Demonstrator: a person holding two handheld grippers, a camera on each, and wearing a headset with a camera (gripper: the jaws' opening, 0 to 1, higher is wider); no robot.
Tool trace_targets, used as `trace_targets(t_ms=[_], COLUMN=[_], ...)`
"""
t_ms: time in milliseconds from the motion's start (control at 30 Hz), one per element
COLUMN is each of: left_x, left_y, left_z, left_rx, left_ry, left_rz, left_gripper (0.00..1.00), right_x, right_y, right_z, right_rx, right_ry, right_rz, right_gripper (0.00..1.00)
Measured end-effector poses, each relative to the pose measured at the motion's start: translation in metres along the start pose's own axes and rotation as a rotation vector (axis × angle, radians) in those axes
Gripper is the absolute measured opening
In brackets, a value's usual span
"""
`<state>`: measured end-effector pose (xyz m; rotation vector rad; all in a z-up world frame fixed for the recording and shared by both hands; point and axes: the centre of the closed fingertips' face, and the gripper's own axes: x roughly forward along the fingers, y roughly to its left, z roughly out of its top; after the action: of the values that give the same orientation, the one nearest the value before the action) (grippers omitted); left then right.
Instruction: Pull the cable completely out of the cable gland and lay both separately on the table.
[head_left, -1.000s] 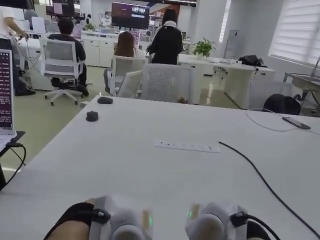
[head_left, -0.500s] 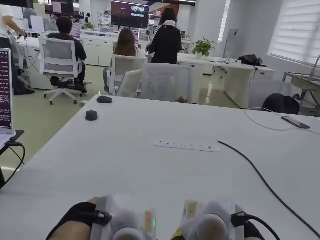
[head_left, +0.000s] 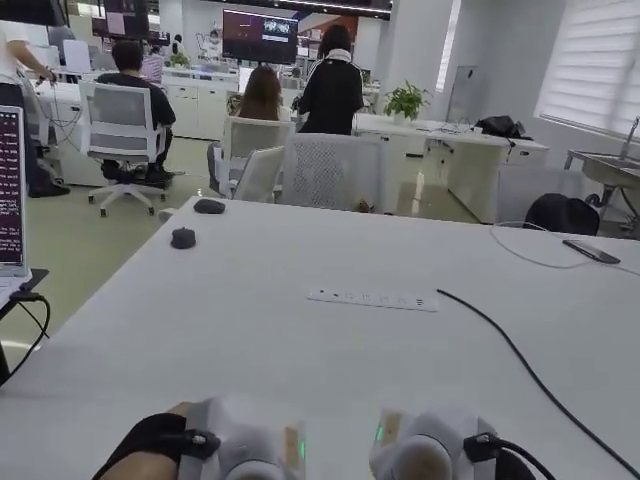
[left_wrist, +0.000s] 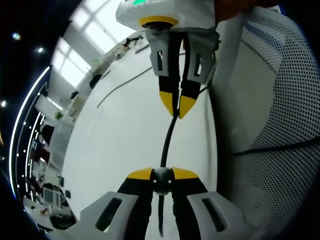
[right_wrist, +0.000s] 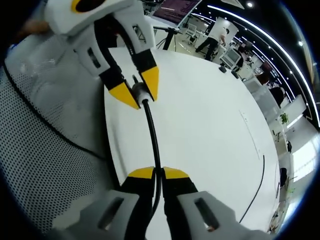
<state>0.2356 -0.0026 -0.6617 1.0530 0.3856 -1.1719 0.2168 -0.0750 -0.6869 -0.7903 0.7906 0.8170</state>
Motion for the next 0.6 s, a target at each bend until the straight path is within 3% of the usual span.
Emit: trace_targets(t_ms=[100,167,333,467,600], left_x=[-0.001,-0.002,-0.001,0.002,0.004], left_y=[0.003,0.004,0.002,-0.009,-0.015], left_z=[0.0,0.0,0.003,0.014,0.02], left_rx=[-0.017,-0.012,0.007,0.064,0.097], left_ry=[-0.006,-0.002,-0.006,-0.032,-0.047], left_rz=[0.012,0.016,0.02,-0.017,-0.035], left_gripper=[0.14,0.14,0.14,0.14,0.14], right_x=[0.001,0.0,-0.007,-0.011,-0.01], right_y=[-0.001,0.0,0.011,0.016,0.019], right_z=[-0.006,-0.003,0.039,0.05,0.05], right_rx=[0.003,-0.004,-0.001,-0.026,-0.039], right_ry=[0.03,0.021,-0.175,-0.223,-0.224], right_rz=[-0.002,0.0,0.048,0.065,0.073], right_gripper=[0.05,0.13,0.22,0.17,0.11])
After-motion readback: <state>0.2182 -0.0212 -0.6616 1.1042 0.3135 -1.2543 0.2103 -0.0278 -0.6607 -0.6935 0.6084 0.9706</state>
